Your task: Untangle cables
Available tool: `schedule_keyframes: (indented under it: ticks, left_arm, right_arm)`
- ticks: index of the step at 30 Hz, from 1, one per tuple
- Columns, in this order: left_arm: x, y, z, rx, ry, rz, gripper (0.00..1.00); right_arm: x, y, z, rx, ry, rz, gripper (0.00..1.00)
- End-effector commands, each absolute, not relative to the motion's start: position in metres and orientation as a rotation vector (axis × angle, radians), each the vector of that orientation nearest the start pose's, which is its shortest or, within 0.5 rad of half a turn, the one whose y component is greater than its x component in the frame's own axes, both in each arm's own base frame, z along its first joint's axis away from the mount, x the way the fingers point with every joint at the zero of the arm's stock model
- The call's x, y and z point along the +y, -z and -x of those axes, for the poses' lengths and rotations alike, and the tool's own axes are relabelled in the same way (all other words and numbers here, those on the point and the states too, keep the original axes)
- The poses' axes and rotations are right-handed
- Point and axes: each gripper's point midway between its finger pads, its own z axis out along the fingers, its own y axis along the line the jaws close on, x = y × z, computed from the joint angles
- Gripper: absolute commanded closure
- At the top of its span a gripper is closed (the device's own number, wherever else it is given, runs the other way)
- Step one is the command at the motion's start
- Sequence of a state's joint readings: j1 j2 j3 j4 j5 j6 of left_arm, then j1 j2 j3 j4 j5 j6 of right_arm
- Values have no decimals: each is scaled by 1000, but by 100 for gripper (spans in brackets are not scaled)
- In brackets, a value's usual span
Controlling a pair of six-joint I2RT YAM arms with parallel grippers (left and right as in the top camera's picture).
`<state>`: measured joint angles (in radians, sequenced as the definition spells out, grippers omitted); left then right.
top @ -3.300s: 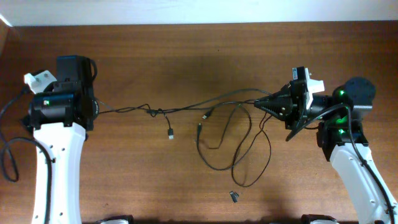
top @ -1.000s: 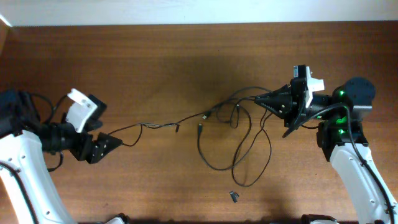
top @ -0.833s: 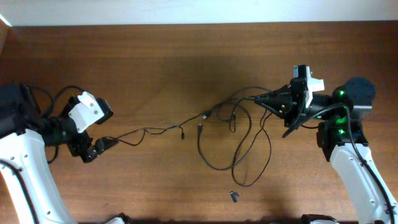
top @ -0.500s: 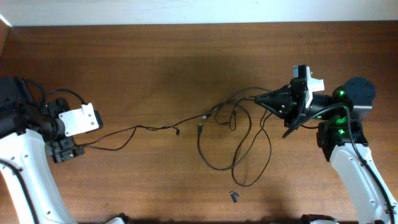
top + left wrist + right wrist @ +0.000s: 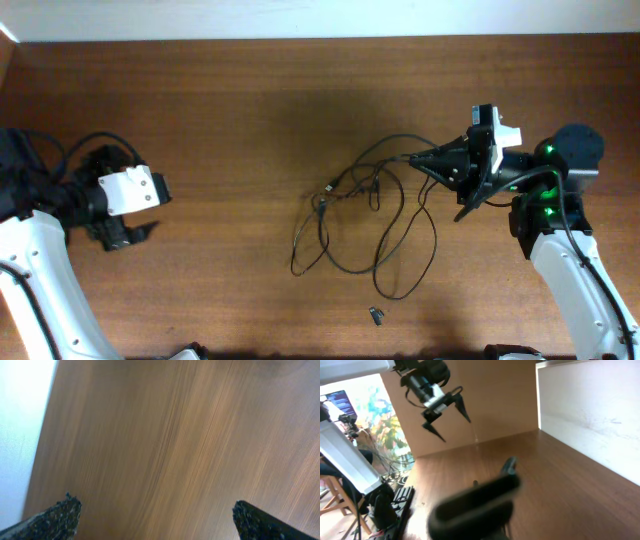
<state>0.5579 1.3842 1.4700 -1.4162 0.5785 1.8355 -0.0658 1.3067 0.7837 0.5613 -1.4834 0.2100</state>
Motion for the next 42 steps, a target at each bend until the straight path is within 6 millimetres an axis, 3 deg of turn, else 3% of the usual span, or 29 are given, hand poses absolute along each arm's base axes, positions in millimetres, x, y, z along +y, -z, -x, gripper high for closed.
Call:
schedule_keyframes:
  ticks: [1,4,8,14,20,22,23,27,30,33,38,42]
  left_arm:
    - [-1,-281,-271,1717,368,-1327,1]
    - [-9,-274,-267,1756,526,-1271,1]
    - [-11,-271,-280,1794,634,-1158,1]
    - [-9,-269,-283,1791,624,-1162,0]
    - [-14,-270,-273,1829,699,-1126,1]
    - [-15,-271,-273,1825,701,-1123,1]
    - [-15,-272,-274,1827,708,-1112,1]
    - [-13,-270,-276,1895,750,-1032,1]
    - [-4,-266,-288,1992,759,-909,1]
    - [4,-266,-302,2045,768,-777,1]
    - [23,-272,-334,2179,881,-304,1]
    - [25,-273,-337,2181,884,-271,1]
  right_arm:
    - [151,-303,-293,1381,-1214,1003,96]
    - [151,-303,-293,1383,-1216,1001,96]
    - [150,-304,-299,1420,-1223,947,96]
    - [141,-305,-329,1548,-1207,685,96]
    - [142,-314,-326,1559,-1279,650,96]
    - [142,-319,-324,1537,-1275,663,68]
    - [141,-320,-326,1534,-1266,656,1]
    - [128,-313,-354,1604,-1205,429,1]
    - [119,-282,-368,1750,-1186,264,1]
    - [116,-254,-366,1863,-1171,211,1]
    - [114,-223,-359,2007,-1186,110,1]
    - [124,-223,-346,2025,-1290,137,1]
